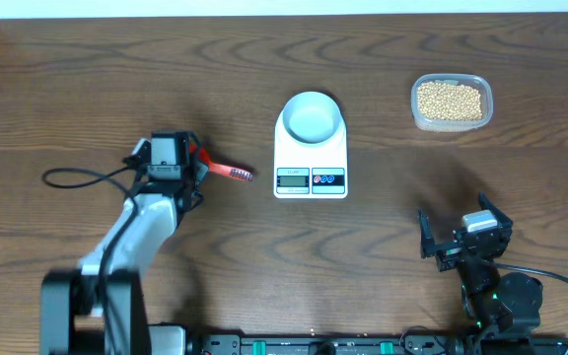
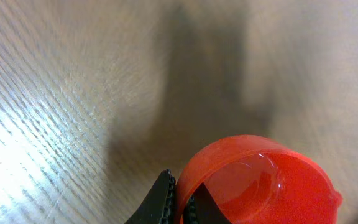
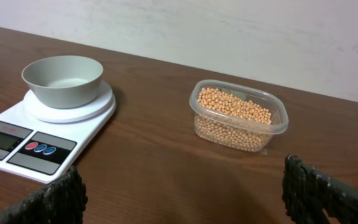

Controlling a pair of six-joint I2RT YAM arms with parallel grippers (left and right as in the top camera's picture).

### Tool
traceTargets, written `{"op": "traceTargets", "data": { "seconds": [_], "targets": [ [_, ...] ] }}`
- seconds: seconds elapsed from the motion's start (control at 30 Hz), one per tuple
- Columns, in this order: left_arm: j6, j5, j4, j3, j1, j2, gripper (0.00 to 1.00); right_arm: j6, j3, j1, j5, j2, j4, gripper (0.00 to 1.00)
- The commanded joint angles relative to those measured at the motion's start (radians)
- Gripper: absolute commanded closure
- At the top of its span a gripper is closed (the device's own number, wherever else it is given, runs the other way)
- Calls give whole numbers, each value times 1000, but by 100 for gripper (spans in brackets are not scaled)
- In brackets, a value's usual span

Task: Scoop item into bowl and weigh 50g on scale
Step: 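Lift the red scoop with the left gripper toward the scale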

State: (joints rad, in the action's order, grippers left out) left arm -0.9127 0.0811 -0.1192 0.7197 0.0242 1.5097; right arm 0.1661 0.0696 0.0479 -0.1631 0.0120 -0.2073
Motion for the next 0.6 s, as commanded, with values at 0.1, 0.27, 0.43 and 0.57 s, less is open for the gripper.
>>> {"op": "traceTargets", "data": {
  "seconds": [0.1, 0.27, 0.43, 0.57],
  "targets": [
    [100, -23, -108, 19, -1, -277, 93, 7, -5, -5, 3, -5, 2, 1],
    [198, -205, -134, 19, -1, -371, 93, 7, -5, -5, 3, -5, 2, 1],
    [168, -277, -134, 19, 5, -364, 93, 7, -5, -5, 3, -5, 2, 1],
    [126, -276, -134, 19, 25, -354, 93, 7, -5, -5, 3, -5, 2, 1]
  ]
}}
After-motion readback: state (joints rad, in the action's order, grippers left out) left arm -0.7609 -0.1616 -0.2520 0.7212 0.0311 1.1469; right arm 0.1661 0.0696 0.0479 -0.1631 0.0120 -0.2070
